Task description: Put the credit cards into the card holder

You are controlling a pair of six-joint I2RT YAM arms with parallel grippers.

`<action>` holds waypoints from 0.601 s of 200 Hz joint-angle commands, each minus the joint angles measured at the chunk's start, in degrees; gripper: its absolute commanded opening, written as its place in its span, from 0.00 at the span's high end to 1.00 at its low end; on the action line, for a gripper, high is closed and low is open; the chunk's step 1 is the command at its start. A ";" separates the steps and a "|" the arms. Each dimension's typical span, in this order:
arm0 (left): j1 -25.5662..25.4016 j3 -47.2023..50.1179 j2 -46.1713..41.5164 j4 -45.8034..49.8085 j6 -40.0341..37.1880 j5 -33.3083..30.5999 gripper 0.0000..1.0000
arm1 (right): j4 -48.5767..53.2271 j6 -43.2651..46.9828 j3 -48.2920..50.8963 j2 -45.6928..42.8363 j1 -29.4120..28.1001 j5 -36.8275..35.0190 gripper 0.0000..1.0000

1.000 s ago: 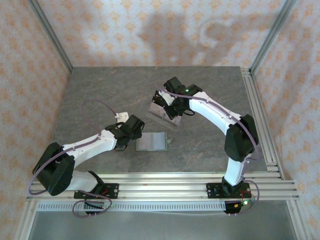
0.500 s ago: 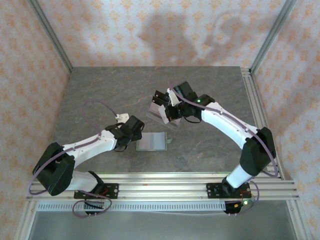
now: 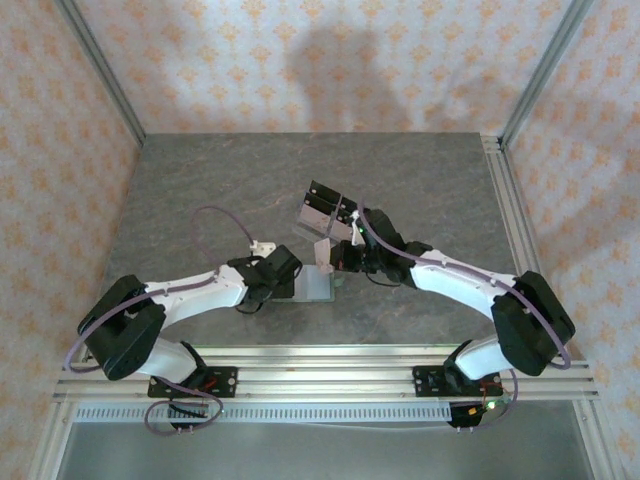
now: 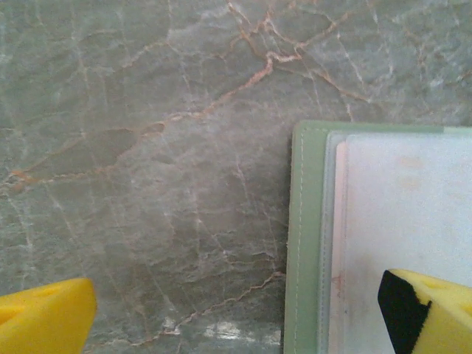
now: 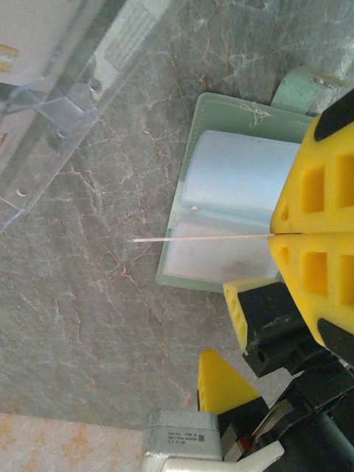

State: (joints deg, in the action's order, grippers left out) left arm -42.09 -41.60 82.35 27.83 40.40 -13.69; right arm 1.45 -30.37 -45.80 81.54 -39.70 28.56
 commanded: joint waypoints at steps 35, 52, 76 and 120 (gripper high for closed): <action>-0.72 -0.07 3.25 2.57 1.64 -3.99 0.00 | -15.08 -7.78 5.17 1.01 -1.86 1.48 1.00; -0.72 0.42 3.91 3.58 2.66 -4.93 0.00 | -18.49 -9.07 7.03 1.85 -1.87 2.09 1.00; -0.89 1.61 3.88 3.57 3.99 -4.85 0.00 | -22.71 -10.29 8.95 3.46 -2.04 3.12 1.00; -1.93 1.73 3.51 3.71 5.60 -4.88 0.00 | -29.67 -12.62 11.22 6.87 -2.64 4.38 1.00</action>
State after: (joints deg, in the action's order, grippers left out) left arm -43.24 -41.23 85.27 27.83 44.23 -16.51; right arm -20.27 -40.71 -35.81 86.72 -41.71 31.57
